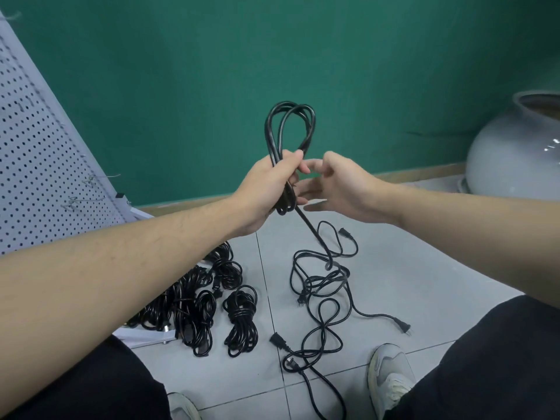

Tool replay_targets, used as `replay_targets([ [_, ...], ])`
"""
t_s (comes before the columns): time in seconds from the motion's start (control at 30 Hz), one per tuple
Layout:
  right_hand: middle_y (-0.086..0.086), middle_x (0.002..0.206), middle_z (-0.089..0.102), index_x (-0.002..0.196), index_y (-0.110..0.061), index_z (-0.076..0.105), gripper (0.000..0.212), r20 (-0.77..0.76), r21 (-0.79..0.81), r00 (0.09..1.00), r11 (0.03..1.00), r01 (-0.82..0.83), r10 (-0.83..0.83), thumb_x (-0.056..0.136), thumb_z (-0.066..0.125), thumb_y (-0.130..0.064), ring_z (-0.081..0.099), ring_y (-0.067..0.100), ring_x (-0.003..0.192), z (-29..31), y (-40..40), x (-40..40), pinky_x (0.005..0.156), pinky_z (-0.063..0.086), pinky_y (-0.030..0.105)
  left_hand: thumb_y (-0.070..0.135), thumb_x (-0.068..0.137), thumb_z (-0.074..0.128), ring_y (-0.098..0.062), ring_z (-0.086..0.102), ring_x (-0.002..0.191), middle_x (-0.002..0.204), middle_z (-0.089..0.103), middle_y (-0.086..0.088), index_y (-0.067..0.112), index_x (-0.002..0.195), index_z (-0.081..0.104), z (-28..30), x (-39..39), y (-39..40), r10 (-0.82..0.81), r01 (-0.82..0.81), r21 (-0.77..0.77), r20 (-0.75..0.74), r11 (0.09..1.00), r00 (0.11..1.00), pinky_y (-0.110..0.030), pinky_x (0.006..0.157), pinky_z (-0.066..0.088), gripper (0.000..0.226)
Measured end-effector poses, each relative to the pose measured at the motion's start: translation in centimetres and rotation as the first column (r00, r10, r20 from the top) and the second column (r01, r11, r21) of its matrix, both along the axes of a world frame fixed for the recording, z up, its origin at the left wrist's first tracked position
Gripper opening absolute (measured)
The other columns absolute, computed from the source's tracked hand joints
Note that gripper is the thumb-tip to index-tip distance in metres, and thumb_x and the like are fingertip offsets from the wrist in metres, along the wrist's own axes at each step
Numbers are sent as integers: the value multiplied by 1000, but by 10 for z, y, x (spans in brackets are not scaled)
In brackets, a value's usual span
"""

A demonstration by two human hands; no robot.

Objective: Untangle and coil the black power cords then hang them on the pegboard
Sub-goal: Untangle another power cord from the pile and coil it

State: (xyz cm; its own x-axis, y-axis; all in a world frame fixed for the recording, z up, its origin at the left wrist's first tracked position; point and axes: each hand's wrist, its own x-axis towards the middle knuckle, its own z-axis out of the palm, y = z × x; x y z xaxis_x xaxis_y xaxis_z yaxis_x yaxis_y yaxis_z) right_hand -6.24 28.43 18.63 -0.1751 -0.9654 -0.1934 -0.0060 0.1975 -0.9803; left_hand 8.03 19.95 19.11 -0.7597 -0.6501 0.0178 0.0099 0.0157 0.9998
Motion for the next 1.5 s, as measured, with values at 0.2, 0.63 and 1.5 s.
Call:
replay_targets([
  [0.2,11,98,77,111,-23,61,25,-328,320,868,908,-269,373,91,48,-30,67,17,101,-16,11,-1,105,44,44,35,106,53,-15,41,52,67,40,3,18,82,60,11,1,-4,108,-97,134,-79,986,991,-38,72,59,31],
  [0.63,2,62,47,82,-7,62,18,-445,173,868,972,-160,222,99,59,-11,46,15,56,-9,19,-28,67,51,34,41,102,53,-13,44,68,75,46,2,18,98,70,4,15,-36,385,-312,-263,301,913,873,-28,63,35,28],
  [1.5,-1,60,55,78,-21,59,39,-771,-236,556,951,202,-310,88,67,-58,46,15,49,6,5,-21,53,44,31,31,98,51,-7,34,39,40,34,13,21,96,72,-13,18,-19,44,208,-435,502,876,864,-31,55,28,24],
])
